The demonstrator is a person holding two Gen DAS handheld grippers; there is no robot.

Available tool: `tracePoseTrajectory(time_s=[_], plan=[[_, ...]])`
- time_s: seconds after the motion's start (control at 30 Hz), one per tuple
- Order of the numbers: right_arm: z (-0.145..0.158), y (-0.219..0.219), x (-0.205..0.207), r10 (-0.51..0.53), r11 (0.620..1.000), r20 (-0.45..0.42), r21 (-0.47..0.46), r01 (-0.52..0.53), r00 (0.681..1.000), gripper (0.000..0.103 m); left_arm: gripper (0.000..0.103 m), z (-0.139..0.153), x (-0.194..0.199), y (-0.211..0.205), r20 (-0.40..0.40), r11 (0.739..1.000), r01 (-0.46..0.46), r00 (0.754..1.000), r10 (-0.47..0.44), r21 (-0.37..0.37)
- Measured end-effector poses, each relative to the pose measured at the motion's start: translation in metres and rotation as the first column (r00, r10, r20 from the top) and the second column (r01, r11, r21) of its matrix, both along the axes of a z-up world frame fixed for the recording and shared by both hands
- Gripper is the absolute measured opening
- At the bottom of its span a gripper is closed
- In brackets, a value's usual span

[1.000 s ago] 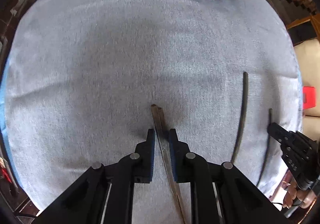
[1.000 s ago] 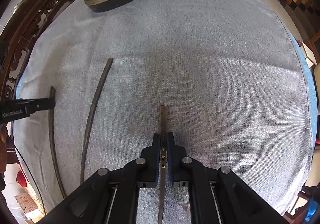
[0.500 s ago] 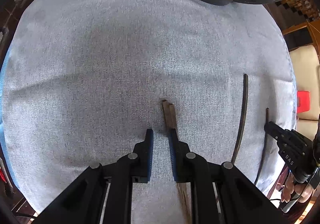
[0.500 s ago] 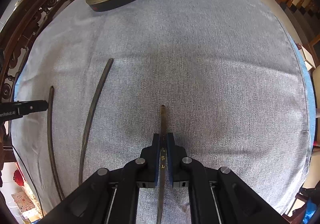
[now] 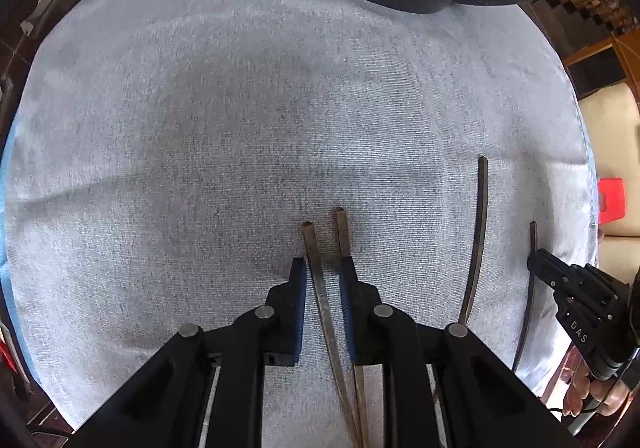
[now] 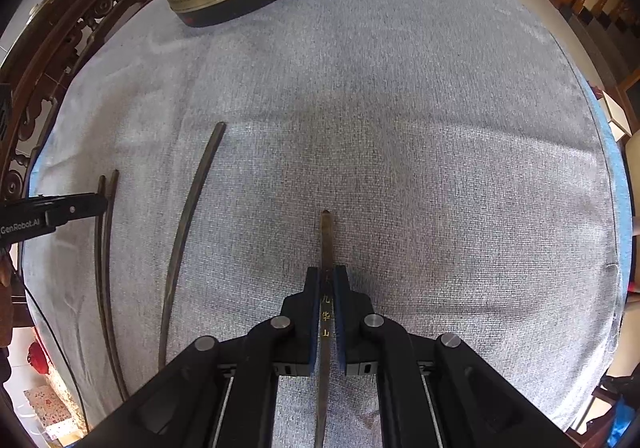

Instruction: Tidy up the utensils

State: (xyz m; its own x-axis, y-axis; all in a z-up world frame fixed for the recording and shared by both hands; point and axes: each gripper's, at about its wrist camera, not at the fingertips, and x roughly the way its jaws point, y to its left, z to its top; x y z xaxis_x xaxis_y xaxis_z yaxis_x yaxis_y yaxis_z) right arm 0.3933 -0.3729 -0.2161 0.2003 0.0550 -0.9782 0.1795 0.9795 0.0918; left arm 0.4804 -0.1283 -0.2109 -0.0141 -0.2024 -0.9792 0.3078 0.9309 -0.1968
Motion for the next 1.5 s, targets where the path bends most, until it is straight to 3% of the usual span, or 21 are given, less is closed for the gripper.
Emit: tracePoseTrajectory(time_s=[0.1, 0.33, 0.6, 0.73, 0.97, 1.17, 1.3, 1.5], plan=[[0.0, 0.005, 0.001, 0.018, 1.0, -0.016, -0.024, -0.019, 1.0, 0.009, 0.008, 0.002, 0.005, 0.015, -0.001, 0.999, 0.0, 1.0, 0.0, 0.033], [-0.001, 0.015, 0.006, 0.017, 0.998, -0.033, -0.054, -0.019, 0.999, 0.009, 0.008, -0.005, 0.004, 0.005, 0.006, 0.998, -0.006, 1.0, 0.005, 0.067], [0.001, 0.02, -0.005, -0.009, 0.999, 0.024, -0.052, 0.01, 1.0, 0.007, 0.005, 0.003, -0.013, 0.006, 0.128, 0.998, -0.002, 0.992, -0.006, 0.063], [0.01, 0.019, -0.027, -0.023, 0.999, 0.081, -0.021, 0.025, 0.996, 0.007, 0.005, 0.017, -0.03, 0.023, 0.178, 0.999, -0.032, 0.984, 0.03, 0.005], [0.046, 0.013, -0.076, -0.074, 0.997, 0.216, 0.03, 0.069, 0.973, 0.007, 0.005, 0.075, -0.083, 0.046, 0.318, 0.998, 0.011, 0.948, 0.012, -0.069], [0.087, 0.007, -0.116, -0.106, 0.994, 0.335, 0.035, 0.1, 0.936, 0.007, 0.005, 0.122, -0.127, 0.067, 0.438, 0.987, 0.044, 0.899, 0.028, -0.155], [0.119, 0.012, -0.151, -0.124, 0.992, 0.441, 0.029, 0.124, 0.889, 0.007, 0.005, 0.142, -0.16, 0.08, 0.503, 0.975, 0.068, 0.863, 0.05, -0.212], [0.159, 0.034, -0.215, -0.121, 0.988, 0.592, -0.007, 0.155, 0.797, 0.007, 0.005, 0.169, -0.218, 0.098, 0.624, 0.958, 0.086, 0.773, 0.11, -0.275]])
